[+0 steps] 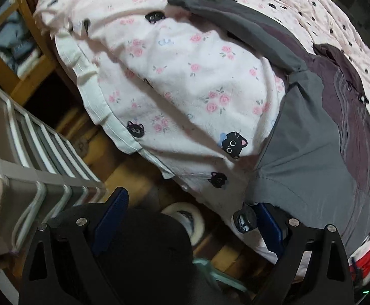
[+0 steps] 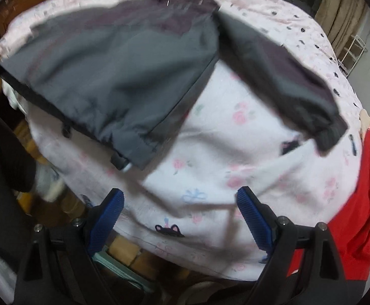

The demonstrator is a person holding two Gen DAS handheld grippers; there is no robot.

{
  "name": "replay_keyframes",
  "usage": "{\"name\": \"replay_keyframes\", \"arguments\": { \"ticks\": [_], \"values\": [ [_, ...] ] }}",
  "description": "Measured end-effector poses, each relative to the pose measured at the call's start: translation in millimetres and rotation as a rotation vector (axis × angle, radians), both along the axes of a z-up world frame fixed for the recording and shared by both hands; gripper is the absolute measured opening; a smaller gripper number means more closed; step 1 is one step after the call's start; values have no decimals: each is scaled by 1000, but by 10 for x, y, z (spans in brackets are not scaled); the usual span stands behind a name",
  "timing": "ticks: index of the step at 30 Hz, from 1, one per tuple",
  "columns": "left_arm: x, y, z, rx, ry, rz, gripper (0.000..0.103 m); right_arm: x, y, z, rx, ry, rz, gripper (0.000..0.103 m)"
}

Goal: Fold clothes

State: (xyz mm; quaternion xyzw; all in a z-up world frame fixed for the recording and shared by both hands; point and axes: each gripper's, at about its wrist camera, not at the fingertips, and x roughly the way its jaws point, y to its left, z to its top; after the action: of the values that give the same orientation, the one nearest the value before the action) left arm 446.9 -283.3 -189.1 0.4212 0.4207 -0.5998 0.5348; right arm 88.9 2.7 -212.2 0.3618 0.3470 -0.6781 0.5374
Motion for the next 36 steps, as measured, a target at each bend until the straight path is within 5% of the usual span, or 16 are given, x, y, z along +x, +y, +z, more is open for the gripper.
{"name": "replay_keyframes", "arguments": {
  "ticks": [3, 8, 13, 18, 25, 33, 35, 36],
  "values": [
    [-118, 33, 112, -40, -104, -101, 92, -292, 178, 267, -82, -213, 11, 91],
    [-158, 18, 211, -35, -156, -203, 92, -1284, 423, 538, -241, -620, -131, 92],
    [-163, 24, 192, -7, -174, -288, 92, -2159, 495, 446, -342, -907, -317, 92],
    [-259, 163, 252, -10, -181, -410, 92, -2599, 477, 286, -357, -1015, -386, 92],
    [-283, 177, 479, -79, -98, -372, 92, -2680, 225, 177, -359, -1026, -411, 89],
    [-540, 138, 565, -149, -23, -379, 92, -2740, 25, 86, -322, -982, -438, 51],
    [-646, 159, 572, -151, -7, -394, 92, -2777, 16, 65, -317, -967, -458, 14],
    [-692, 171, 570, -152, -4, -402, 92, -2796, 32, 69, -322, -960, -467, 12]
  ]
}}
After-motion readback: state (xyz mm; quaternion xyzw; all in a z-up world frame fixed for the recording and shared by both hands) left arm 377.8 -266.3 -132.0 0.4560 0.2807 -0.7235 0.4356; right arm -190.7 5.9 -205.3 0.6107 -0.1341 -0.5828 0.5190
